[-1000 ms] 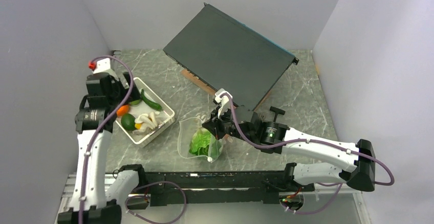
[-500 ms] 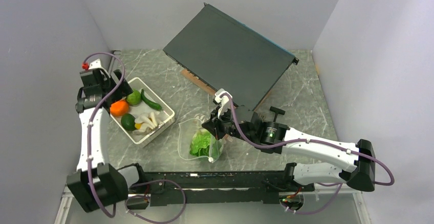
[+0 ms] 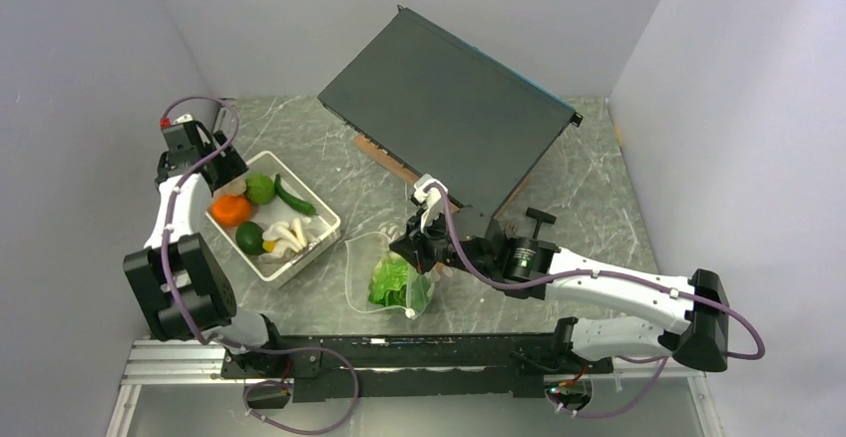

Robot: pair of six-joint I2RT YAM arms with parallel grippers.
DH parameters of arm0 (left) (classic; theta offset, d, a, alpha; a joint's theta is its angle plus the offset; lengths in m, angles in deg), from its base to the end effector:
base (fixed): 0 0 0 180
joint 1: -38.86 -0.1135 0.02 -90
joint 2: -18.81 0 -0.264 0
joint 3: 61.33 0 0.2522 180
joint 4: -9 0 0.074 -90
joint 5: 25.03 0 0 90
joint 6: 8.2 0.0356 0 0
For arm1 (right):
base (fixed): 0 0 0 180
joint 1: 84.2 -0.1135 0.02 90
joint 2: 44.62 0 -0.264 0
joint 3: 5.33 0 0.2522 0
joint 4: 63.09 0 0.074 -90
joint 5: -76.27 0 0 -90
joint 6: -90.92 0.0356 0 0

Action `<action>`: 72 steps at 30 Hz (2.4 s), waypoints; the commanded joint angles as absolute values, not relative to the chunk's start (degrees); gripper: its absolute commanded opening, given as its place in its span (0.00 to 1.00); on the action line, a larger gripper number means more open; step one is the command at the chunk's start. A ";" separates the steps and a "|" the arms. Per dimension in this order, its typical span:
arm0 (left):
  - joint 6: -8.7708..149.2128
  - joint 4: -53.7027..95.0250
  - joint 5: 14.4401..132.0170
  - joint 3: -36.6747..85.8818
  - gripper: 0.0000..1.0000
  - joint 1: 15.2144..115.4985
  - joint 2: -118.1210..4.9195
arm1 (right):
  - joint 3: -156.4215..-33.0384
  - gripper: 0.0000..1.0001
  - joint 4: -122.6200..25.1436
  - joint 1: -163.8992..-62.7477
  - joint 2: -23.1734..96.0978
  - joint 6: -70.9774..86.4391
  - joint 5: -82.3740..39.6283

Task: Place the food in the zip-top bag and seal the zipper
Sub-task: Pick up the fake vegetable from the bin, then place the fake vegetable in the zipper food storage bag.

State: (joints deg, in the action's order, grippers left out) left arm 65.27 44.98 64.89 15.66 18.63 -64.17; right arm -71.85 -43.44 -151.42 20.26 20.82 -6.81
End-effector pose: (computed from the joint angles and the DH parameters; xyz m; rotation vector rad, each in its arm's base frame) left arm 0.3003 0.1107 0.2759 -0.7270 2.1858 0.0347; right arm 0.1062 0.2418 0.3259 -0.7182 1.8569 0.9085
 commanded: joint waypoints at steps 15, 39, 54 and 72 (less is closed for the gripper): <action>61.87 39.32 70.10 18.21 0.74 14.53 -74.07 | -75.05 0.00 -44.64 -151.17 20.42 20.36 -7.58; 66.86 42.84 67.13 19.20 0.30 19.86 -70.67 | -82.64 0.00 -37.63 -151.05 26.44 23.53 -6.28; 69.50 42.22 65.20 14.33 0.22 23.04 -61.08 | -80.53 0.00 -37.02 -151.13 23.29 26.44 -4.39; 55.28 47.04 92.42 -0.32 0.11 33.41 -33.25 | -80.27 0.00 -39.51 -150.93 22.88 22.27 -3.86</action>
